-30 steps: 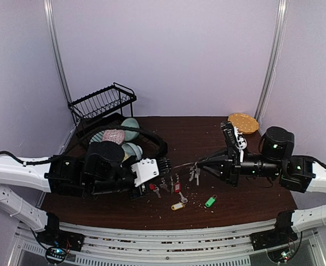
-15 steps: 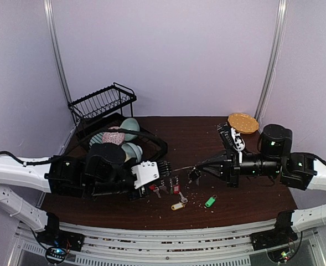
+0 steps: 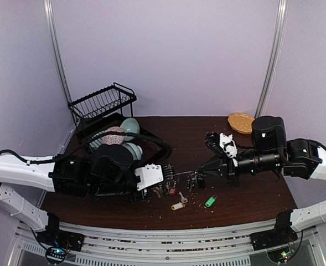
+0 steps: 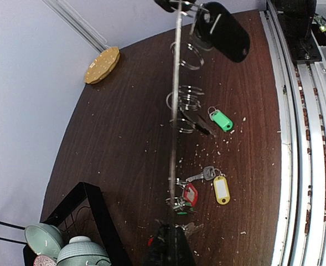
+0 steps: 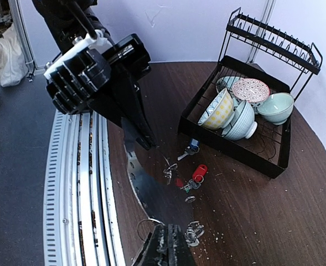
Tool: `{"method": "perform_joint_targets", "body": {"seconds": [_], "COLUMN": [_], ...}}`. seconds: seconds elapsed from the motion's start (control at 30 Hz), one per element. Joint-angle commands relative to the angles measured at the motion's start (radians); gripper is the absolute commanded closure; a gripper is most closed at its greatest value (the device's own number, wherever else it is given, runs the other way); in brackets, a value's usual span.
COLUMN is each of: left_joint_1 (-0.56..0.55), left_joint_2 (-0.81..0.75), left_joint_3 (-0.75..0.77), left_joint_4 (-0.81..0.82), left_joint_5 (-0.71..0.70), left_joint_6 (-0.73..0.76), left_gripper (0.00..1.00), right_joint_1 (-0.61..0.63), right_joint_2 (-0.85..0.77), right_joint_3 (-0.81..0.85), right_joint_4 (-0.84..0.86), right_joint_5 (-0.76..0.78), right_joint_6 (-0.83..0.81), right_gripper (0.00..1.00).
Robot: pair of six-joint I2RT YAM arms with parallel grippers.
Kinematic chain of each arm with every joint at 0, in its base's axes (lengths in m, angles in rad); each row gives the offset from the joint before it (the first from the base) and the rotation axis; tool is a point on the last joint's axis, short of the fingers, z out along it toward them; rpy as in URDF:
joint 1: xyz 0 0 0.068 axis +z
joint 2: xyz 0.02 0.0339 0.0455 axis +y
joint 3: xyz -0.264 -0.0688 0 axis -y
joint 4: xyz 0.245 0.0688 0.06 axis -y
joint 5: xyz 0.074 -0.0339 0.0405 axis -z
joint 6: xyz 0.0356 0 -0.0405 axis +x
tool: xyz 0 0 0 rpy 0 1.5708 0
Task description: Put the keys on the keyring
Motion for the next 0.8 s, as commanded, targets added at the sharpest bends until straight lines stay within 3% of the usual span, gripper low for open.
{"method": "perform_joint_targets", "body": {"seconds": [0.0,0.37,0.47,0.7,0.77], "left_joint_1": [0.002,0.002,0.002,0.002,0.002], "left_joint_2": [0.013,0.022,0.029,0.050,0.059], "left_joint_3": [0.052,0.029,0.038,0.040,0.044], "left_joint_4": [0.064,0.124,0.141,0.214,0.230], "left_joint_5": [-0.029,-0.128,-0.185,-0.247,-0.236], "left_joint_6": [-0.019,-0.136,-0.174,-0.266,-0.282], "left_gripper": [1.00,1.00,1.00,1.00,1.00], "right_joint_1": [0.023,0.020,0.021,0.030,0.038], "right_joint_2": [0.017,-0.166,-0.158,-0.065,-0.057], "right_joint_3": [0.027,-0.120,-0.134,-0.166,-0.194], "right_joint_4": [-0.086,0.126,0.191,0.442,0.508], "right_joint_5": [0.052,0.353,0.386,0.274,0.299], "right_joint_6": [-0.110,-0.032,0.029,0.252,0.276], "right_gripper": [1.00,0.78,0.80,0.92,0.90]}}
